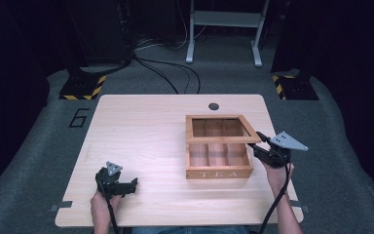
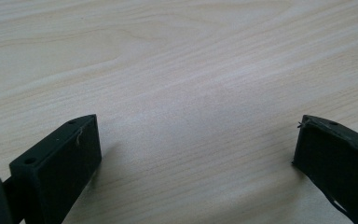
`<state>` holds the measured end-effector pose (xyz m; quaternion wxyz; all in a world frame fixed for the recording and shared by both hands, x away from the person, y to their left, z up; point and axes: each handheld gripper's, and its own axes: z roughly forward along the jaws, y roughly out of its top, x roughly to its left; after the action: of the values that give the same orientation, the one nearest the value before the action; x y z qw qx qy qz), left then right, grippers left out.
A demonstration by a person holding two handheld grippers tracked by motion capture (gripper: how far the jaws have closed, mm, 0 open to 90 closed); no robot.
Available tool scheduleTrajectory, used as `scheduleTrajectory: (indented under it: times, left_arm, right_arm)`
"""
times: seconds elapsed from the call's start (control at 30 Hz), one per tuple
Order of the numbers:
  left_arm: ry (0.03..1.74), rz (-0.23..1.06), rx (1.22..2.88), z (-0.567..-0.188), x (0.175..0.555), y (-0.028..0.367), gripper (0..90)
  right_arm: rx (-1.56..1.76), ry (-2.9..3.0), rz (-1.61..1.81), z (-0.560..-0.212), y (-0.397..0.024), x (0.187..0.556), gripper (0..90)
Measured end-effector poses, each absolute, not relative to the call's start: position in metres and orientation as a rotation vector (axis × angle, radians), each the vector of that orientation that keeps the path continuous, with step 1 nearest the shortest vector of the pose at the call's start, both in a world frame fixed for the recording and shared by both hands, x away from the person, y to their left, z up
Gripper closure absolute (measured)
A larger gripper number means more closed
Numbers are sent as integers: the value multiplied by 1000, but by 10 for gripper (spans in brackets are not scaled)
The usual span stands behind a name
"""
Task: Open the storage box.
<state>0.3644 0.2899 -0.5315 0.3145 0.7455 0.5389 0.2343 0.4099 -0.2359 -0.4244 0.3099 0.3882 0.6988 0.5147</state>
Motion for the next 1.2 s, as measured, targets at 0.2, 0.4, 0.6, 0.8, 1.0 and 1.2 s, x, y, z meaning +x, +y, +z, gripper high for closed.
scheduleTrajectory:
  times: [0.2,0.4,0.6,0.8,1.0,1.2]
  left_arm:
    - [1418,620,1961,-532,364,290,4]
    - [1419,619,1960,-532,364,290,4]
    - [1419,619,1961,-532,364,290,3]
    - [1420,621,1961,-532,364,290,4]
    - [1419,617,1960,-532,364,290,4]
    - [1422,621,1957,-532,365,290,4]
  right_arm:
    - [1040,1831,1390,-412,-236,419,538]
    - [1044,1832,1396,-404,-236,425,546]
    - [1040,1841,1394,-398,-237,429,553]
    - [1050,1848,1407,-391,-239,435,564]
    - [1059,1852,1416,-386,-239,440,567]
    - [1071,1868,1419,-378,-240,448,570]
